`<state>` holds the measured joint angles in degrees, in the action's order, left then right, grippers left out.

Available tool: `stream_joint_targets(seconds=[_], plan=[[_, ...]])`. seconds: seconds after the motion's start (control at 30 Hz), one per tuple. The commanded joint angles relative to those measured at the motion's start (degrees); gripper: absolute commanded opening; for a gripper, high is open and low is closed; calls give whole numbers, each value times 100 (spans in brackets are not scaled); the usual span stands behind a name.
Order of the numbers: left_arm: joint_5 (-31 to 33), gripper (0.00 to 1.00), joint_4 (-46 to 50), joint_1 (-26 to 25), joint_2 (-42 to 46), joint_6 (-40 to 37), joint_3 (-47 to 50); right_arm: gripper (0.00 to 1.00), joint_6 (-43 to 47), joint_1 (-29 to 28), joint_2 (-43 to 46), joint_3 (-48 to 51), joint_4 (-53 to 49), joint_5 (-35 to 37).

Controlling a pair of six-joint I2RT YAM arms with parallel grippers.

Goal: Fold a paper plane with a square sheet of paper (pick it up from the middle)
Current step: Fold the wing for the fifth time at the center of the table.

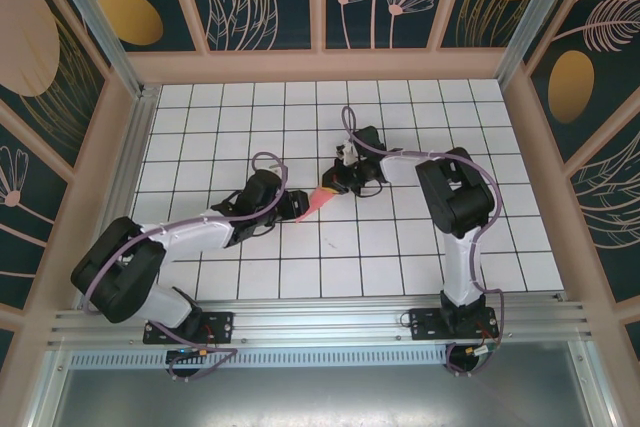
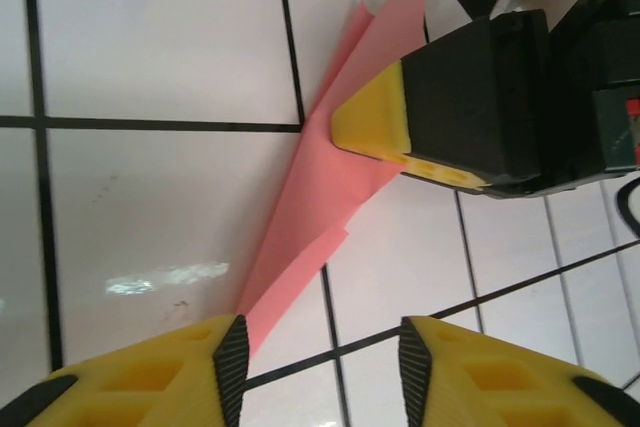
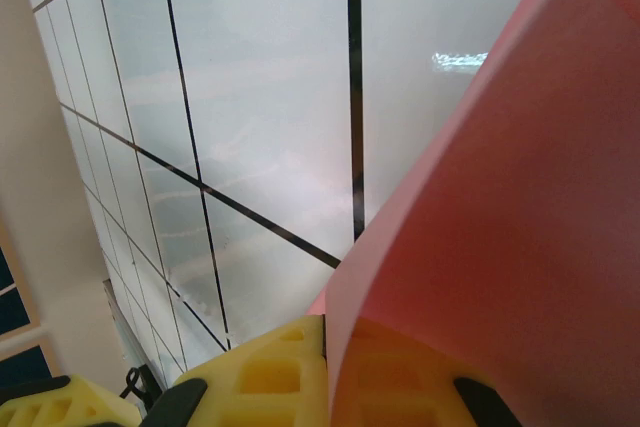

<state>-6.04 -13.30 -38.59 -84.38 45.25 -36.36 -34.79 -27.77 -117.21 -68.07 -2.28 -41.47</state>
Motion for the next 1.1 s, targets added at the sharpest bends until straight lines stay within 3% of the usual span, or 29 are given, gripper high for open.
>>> stream_joint_targets(seconds=[0.0,0.13,0.37,0.6,0.93,1.07], plan=[[-486,39,-544,114,-235,568,50,2,328,43,69,114,318,-326],[-507,34,-613,190,-516,725,-45,2,421,102,-32,176,346,-443],[-351,40,-576,211,-916,633,-240,3,455,262,-94,363,549,-611],[-719,31,-794,209,-1140,606,-254,2,385,304,-171,408,611,-651],[-947,41,-786,206,-1349,450,-371,2,324,341,-224,461,718,-698],[-1000,40,-788,201,-1351,270,-388,2,289,360,-235,459,703,-691]])
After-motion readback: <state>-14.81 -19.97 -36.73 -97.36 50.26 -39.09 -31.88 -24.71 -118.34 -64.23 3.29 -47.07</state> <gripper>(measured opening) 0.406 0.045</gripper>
